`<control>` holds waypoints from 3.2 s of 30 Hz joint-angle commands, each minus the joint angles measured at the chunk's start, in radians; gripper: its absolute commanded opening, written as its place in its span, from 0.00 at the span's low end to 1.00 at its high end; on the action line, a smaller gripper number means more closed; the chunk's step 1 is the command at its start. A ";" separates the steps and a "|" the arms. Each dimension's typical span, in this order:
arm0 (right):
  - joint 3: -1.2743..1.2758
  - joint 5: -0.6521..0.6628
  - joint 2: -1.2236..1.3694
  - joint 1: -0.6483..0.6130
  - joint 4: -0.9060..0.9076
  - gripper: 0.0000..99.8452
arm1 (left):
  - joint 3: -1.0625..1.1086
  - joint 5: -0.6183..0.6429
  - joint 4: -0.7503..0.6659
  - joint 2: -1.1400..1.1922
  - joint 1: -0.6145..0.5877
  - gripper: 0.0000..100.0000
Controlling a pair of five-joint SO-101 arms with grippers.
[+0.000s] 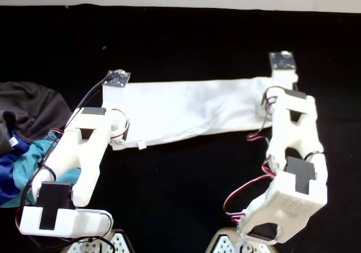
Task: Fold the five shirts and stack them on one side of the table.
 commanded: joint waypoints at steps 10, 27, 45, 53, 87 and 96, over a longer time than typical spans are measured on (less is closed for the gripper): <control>-0.234 0.005 -0.228 0.018 0.335 0.01 | 0.001 0.006 -0.021 0.004 0.002 0.01; 0.912 -0.058 -0.969 -0.051 0.010 0.01 | 0.001 0.006 -0.021 0.004 0.002 0.01; 1.319 -0.055 -1.257 -0.053 -0.145 0.01 | 0.001 0.006 -0.018 -0.002 0.004 0.01; 1.320 -0.055 -1.257 -0.053 -0.145 0.01 | -0.231 0.009 0.315 -0.137 -0.002 0.09; 1.328 -0.054 -1.262 -0.056 -0.147 0.01 | -0.886 0.103 0.580 0.541 -0.081 0.04; 1.328 -0.057 -1.262 -0.054 -0.147 0.01 | -1.076 0.041 0.680 0.619 -0.223 0.01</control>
